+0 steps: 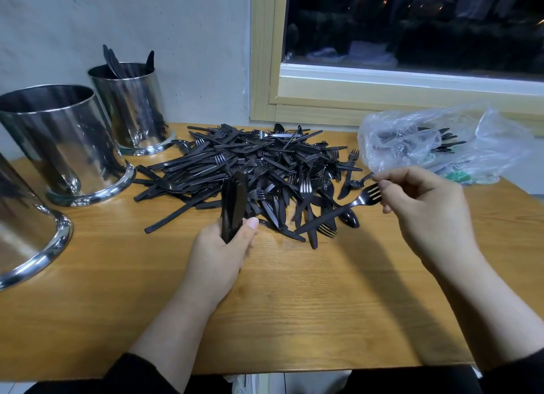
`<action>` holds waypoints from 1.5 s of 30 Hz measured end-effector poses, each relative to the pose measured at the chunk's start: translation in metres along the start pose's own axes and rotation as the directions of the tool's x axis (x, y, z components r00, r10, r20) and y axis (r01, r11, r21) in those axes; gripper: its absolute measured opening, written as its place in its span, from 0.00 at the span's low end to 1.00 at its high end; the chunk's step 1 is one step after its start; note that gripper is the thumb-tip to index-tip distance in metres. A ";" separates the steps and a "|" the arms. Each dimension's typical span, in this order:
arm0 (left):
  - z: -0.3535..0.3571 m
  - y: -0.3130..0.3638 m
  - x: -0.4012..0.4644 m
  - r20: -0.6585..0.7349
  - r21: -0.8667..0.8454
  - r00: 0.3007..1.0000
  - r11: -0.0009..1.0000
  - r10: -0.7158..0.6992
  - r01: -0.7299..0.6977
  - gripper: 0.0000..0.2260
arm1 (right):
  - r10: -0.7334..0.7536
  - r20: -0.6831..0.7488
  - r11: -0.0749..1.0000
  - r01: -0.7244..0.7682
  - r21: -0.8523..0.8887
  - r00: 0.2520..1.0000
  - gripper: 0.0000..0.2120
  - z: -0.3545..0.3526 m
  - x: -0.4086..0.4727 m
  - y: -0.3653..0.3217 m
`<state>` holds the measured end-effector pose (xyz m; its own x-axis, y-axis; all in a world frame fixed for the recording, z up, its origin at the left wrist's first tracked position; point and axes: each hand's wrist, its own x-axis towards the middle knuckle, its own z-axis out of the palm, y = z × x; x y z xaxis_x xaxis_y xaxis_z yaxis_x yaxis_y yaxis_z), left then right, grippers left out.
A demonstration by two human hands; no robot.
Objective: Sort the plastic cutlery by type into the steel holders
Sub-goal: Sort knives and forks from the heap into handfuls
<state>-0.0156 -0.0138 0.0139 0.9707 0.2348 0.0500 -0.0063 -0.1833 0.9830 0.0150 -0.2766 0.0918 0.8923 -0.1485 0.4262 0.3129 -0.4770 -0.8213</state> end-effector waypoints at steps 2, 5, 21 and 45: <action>0.000 0.002 -0.002 0.032 0.005 0.999 1.000 0.006 -0.006 0.14 | -0.029 0.027 0.999 0.028 0.026 0.999 0.07 0.005 -0.003 -0.004; -0.002 0.003 -0.004 0.098 0.018 0.995 1.000 0.021 -0.023 0.12 | -0.045 0.127 0.998 0.039 0.047 0.991 0.08 0.020 -0.005 -0.007; -0.001 -0.005 0.005 0.076 -0.046 0.997 0.999 -0.006 0.010 0.05 | 0.158 0.170 0.879 -0.060 -0.472 0.973 0.14 0.049 0.048 0.051; -0.001 -0.001 0.006 -0.012 -0.042 0.998 0.997 -0.064 0.063 0.11 | 0.113 0.424 0.990 -0.067 -0.122 0.899 0.07 0.026 0.054 -0.005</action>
<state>-0.0099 -0.0109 0.0135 0.9663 0.2571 -0.0109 0.0453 -0.1281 0.9907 0.0703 -0.2596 0.1096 0.9751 0.1800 0.1293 0.2104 -0.5679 -0.7958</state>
